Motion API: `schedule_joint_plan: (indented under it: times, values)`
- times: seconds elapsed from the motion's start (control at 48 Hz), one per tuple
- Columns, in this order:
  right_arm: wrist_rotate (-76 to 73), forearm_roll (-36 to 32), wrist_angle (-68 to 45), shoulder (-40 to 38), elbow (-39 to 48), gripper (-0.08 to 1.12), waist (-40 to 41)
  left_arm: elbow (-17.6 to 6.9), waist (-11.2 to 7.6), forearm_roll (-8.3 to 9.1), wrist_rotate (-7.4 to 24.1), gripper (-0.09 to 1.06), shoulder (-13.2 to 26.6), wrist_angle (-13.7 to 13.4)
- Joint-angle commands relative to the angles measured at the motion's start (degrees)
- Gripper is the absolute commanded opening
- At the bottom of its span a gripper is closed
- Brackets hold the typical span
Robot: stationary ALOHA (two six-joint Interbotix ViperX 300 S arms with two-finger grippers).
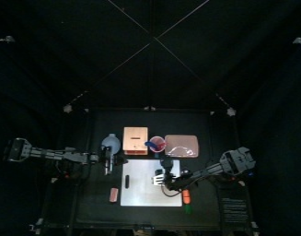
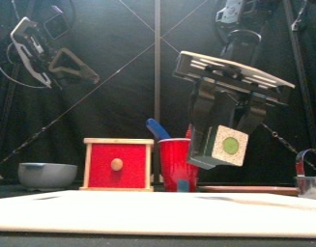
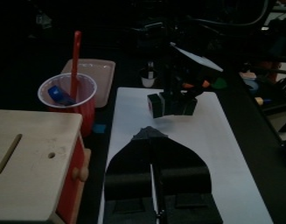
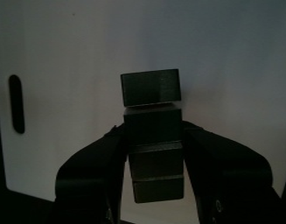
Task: Place sushi on board then cut the sushi with the knife then place the pieces on the plate
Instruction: Pick knife at handle with right hand
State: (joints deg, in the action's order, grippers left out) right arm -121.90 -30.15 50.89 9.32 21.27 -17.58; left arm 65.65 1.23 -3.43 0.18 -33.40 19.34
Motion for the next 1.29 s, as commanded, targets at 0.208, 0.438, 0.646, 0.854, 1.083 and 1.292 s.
schedule_joint_plan:
  times: [0.208, 0.438, 0.646, 0.854, 1.083, 1.292]
  values:
    - [-0.2, 4.6, 3.5, 4.4, -7.4, 0.66, 0.4, -0.6, 0.09, 0.26, 0.1, -0.03, -0.1, 0.2]
    - [-0.1, 4.8, 3.9, 8.0, -10.3, 0.82, 1.2, -0.5, 0.26, 0.18, 0.2, -0.03, -0.1, 0.2]
    - [1.0, 4.8, 4.0, 8.0, -10.5, 0.90, 1.6, -0.4, 0.70, 0.26, 0.2, -0.02, -0.1, 0.2]
    - [1.4, 4.0, 6.7, 5.0, -10.0, 0.90, 1.4, -0.2, 0.62, 0.18, 0.1, -0.03, -0.1, 0.2]
    - [9.7, 2.8, 7.3, -0.7, -9.0, 0.90, 1.8, -0.1, 0.70, 0.18, 0.1, -0.03, -0.1, 0.2]
    - [25.4, 3.3, 7.3, -7.5, -8.3, 0.90, 4.9, 0.1, 0.70, 0.09, 0.0, -0.03, -0.1, 0.2]
